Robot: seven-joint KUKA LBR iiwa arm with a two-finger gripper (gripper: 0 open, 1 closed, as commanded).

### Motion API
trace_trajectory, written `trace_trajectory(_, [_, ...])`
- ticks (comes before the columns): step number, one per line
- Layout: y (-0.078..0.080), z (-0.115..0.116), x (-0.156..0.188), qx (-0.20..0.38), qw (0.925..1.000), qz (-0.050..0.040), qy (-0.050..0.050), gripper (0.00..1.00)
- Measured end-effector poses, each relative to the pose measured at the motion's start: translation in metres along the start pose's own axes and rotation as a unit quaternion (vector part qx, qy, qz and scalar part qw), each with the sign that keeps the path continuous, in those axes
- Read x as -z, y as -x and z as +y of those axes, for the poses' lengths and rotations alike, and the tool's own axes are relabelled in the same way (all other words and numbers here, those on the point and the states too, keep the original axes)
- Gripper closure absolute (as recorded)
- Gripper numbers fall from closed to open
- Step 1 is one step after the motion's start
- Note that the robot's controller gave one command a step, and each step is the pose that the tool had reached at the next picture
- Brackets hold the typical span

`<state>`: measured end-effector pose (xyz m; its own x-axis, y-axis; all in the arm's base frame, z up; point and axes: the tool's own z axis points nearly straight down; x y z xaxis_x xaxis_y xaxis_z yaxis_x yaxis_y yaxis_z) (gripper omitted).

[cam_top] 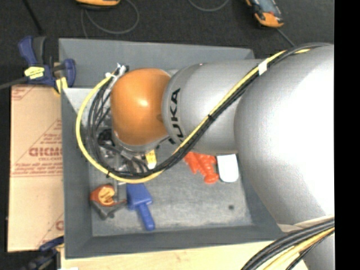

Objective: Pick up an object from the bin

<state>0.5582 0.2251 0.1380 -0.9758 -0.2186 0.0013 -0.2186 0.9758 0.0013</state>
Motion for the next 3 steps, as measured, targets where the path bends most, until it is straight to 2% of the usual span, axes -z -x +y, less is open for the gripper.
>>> trace_trajectory(1, [-0.005,-0.078,-0.021,0.066,0.9978,-0.0023,-0.001,0.00])
trace_trajectory(2, [-0.024,-0.023,-0.051,0.049,0.9988,-0.0029,-0.001,0.00])
trace_trajectory(3, [-0.049,-0.072,-0.067,0.070,0.9976,-0.0020,0.000,1.00])
